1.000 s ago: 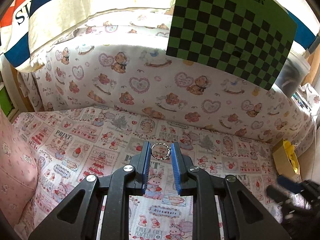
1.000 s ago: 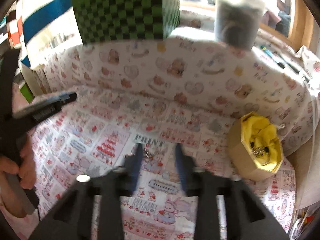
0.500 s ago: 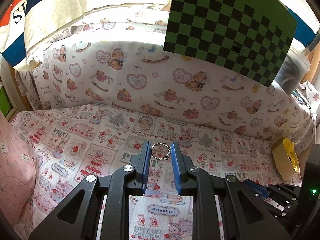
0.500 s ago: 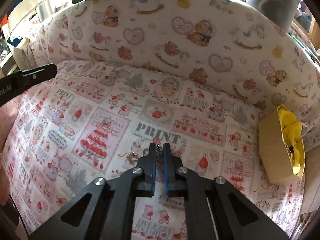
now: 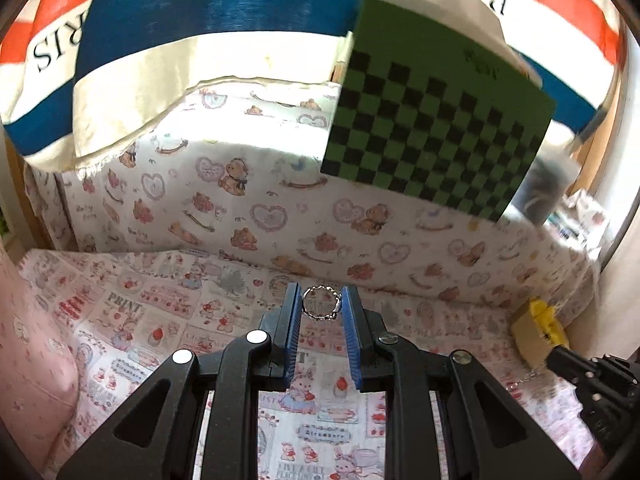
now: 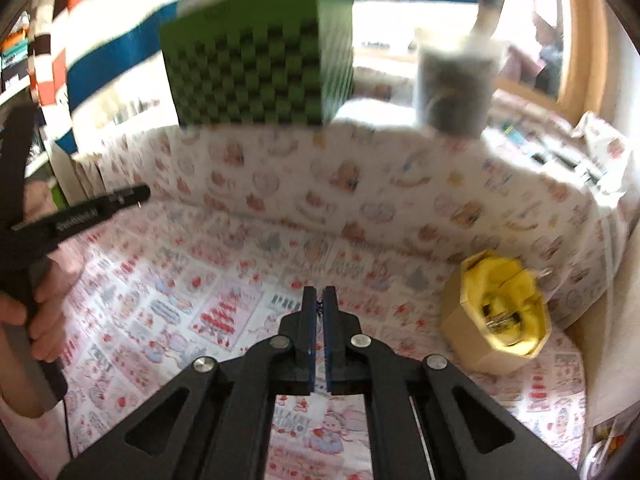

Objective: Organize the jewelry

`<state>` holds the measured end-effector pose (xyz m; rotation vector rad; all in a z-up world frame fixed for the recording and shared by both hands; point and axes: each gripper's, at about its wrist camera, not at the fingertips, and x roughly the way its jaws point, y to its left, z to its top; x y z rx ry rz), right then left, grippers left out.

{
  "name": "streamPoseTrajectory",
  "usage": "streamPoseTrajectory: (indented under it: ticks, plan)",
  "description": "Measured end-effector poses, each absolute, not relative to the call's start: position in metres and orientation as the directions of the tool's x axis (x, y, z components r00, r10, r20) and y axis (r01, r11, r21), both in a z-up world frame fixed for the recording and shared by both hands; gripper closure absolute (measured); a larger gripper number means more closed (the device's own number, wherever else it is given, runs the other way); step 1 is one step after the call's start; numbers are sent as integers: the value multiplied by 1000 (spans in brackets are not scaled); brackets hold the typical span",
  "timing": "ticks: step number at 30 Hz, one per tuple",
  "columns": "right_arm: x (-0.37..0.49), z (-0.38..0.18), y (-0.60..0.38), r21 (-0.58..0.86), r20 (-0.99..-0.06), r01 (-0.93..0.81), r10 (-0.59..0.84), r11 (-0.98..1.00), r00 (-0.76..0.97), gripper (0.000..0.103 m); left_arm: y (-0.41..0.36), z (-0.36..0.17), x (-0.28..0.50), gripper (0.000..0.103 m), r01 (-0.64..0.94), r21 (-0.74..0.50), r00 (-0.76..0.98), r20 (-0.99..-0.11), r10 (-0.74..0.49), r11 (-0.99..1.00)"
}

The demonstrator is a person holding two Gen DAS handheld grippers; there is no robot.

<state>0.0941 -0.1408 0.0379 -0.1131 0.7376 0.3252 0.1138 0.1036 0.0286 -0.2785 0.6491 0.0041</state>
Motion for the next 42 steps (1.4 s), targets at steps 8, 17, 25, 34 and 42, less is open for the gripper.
streamPoseTrajectory:
  ticks: [8, 17, 25, 34, 42]
  plan:
    - [78, 73, -183, 33, -586, -300, 262, 953, 767, 101, 88, 49, 97, 84, -95, -128, 841, -541, 11, 987]
    - [74, 80, -241, 74, -504, -280, 278, 957, 817, 101, 29, 73, 67, 103, 64, -104, 884, -456, -105, 993]
    - [89, 74, -290, 165, -469, -221, 273, 961, 840, 101, -61, 81, 85, 103, 246, -103, 814, -519, -263, 964]
    - [116, 45, -317, 209, -526, -159, 248, 965, 814, 101, -136, 72, 116, 103, 318, -130, 743, -581, -332, 939]
    - [137, 23, -326, 261, -557, -139, 267, 955, 786, 100, -169, 45, 153, 103, 331, -203, 657, -651, -379, 922]
